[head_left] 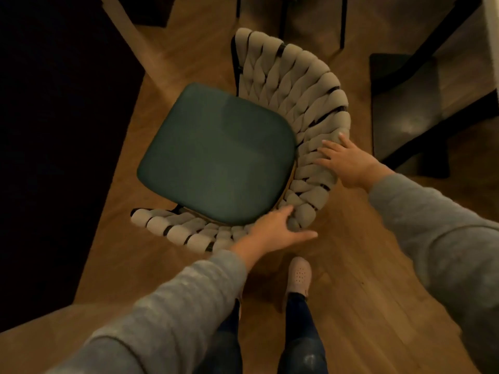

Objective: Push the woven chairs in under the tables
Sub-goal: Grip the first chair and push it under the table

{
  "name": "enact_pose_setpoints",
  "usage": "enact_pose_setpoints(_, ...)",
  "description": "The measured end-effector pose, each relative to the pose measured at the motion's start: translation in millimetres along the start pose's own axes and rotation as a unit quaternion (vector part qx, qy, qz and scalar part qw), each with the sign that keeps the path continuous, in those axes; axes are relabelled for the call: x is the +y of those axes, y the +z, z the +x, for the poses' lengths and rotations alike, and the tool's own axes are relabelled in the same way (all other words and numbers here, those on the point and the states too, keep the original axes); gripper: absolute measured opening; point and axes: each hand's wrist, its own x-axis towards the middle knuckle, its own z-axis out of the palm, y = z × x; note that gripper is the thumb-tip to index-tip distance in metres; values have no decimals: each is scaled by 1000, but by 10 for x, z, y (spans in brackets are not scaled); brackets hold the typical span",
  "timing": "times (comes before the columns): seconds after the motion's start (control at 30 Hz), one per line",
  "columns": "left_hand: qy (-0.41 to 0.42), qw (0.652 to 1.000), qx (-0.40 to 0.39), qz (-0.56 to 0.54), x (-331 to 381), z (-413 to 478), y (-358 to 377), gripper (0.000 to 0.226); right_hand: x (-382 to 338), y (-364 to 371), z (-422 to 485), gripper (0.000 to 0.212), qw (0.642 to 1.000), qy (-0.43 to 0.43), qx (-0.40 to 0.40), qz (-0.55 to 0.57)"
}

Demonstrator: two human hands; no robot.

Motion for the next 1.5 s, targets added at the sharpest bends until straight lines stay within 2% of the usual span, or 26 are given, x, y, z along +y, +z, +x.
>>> enact_pose_setpoints(0.07, -32, 998, 24, 48, 172, 203, 205, 95, 172, -23, 155, 70, 999, -19, -7, -32)
enact_pose_setpoints(0.17, -84, 992, 65, 64, 275, 412, 282, 75, 370, -12, 328, 60, 998, -38, 30, -50)
enact_pose_setpoints(0.27, -84, 987, 105, 84, 278, 420, 259, 64, 415, 30, 360, 46, 995, -62, 48, -68)
enact_pose_setpoints(0.4, -83, 986, 113, 94, 290, 325, 337, 60, 381, 108, 264, 41, 992, -78, 61, -75)
enact_pose_setpoints(0.63, -54, 988, 61, 132, -8, -137, 597, 62, -101, 335, -288, 42, 998, -58, 40, 6)
enact_pose_setpoints(0.93, 40, 969, -24, 241, -707, -985, 782, 59, -1313, 527, -1222, 42, 996, -3, 3, 89)
enact_pose_setpoints(1.1, 102, 936, -68, 331, -1085, -1401, 770, 56, -1995, 620, -1585, 31, 988, -5, 4, 156)
enact_pose_setpoints(1.27, 139, 894, -132, 406, -1440, -1630, 647, 54, -2497, 684, -1700, 46, 979, -34, -22, 198)
enact_pose_setpoints(1.33, 154, 890, -134, 408, -1508, -1609, 529, 53, -2593, 616, -1660, 51, 980, 6, -51, 194)
enact_pose_setpoints(1.43, 178, 878, -129, 425, -1559, -1463, 277, 56, -2640, 540, -1529, 39, 969, 85, -74, 222)
enact_pose_setpoints(1.5, 194, 866, -122, 445, -1582, -1322, 100, 55, -2660, 528, -1427, 33, 964, 106, -69, 234)
